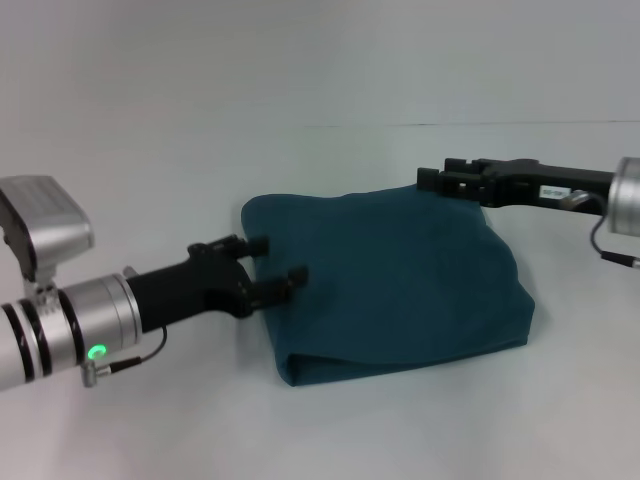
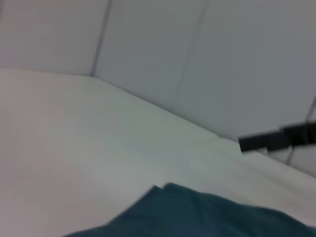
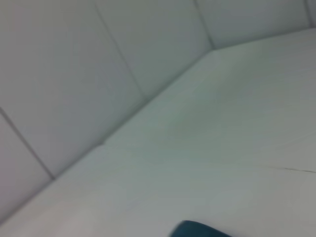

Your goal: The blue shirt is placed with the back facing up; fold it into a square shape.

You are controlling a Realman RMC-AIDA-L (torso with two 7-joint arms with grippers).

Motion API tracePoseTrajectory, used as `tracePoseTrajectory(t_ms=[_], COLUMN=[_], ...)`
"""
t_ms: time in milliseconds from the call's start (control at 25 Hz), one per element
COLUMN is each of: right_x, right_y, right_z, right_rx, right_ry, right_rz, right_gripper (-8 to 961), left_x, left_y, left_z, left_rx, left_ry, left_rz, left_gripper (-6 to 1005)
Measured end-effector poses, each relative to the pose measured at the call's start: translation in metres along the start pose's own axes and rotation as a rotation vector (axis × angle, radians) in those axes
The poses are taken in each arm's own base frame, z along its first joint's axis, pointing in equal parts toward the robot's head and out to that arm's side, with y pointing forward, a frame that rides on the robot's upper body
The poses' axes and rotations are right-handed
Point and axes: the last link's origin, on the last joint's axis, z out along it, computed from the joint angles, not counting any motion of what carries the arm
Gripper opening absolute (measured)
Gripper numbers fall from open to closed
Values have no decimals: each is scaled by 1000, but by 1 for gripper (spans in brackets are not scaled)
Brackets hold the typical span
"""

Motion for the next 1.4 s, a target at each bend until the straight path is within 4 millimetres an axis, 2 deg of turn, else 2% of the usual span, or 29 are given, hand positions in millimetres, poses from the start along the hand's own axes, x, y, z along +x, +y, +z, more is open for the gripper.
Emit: tracePoseTrajectory(t_ms=[280,600,1000,1400], right_x=[-5,0,3,3], right_y=[-5,-7,-10,-10], right_z=[-23,-25,-24,-23], right_rx=[-26,-11,8,9], right_ry=[-73,-83,-83,-80], right_rz=[71,87,94,88], right_gripper=[711,851,851,852], left_x=[-8,-12,-29,-44], left_y=[14,15,14,13], left_z=[-2,2,12,4], left_rx=[-70,-56,-1,29], left_ry=[-6,14,-41,-75], left_rz=[85,113,131,145], left_gripper=[772,771,771,771])
